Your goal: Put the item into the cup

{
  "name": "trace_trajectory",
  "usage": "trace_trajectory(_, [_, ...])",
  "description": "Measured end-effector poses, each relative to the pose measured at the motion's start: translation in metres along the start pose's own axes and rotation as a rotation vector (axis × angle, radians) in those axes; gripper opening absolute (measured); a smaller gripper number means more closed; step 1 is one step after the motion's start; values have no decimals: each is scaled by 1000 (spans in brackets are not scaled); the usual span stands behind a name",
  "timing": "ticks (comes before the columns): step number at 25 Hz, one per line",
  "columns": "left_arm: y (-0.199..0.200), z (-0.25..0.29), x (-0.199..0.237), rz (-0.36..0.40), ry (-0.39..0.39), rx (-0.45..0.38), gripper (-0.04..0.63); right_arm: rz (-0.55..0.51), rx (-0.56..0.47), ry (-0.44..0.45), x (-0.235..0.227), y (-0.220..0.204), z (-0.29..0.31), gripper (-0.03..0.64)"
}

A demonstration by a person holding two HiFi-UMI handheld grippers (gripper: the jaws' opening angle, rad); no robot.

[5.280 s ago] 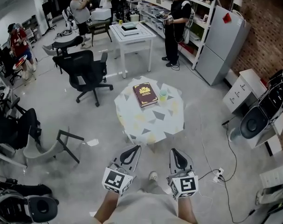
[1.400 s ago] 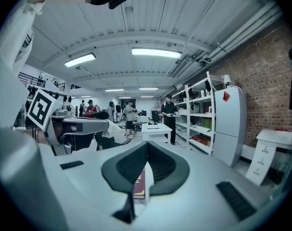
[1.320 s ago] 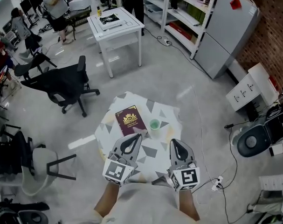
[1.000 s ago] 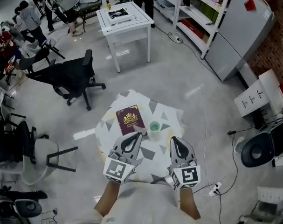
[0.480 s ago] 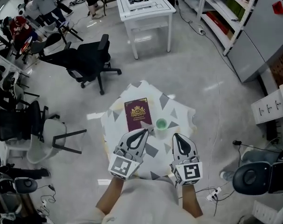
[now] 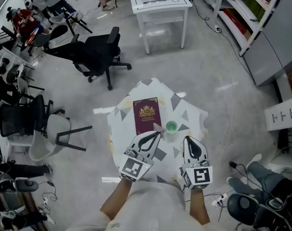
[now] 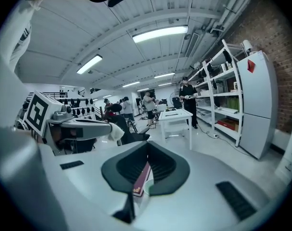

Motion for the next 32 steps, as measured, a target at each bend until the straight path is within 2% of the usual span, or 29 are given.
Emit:
trace_trajectory(15, [-50, 35, 17, -14, -94, 121, 11, 33, 119, -86, -2, -49, 4, 8])
trace_trajectory(32, [-108, 73, 30, -34, -125, 227, 11, 69, 206, -73, -1, -104, 26, 8])
Point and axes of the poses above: the fingertips, and each gripper's own axes: z forward along the fingers, x to its left, y out of its top, the point moved 2 cm from there along -z, backward along the fingers, and after that the axes turned 12 degrees about -z, right-handed, at the moved point
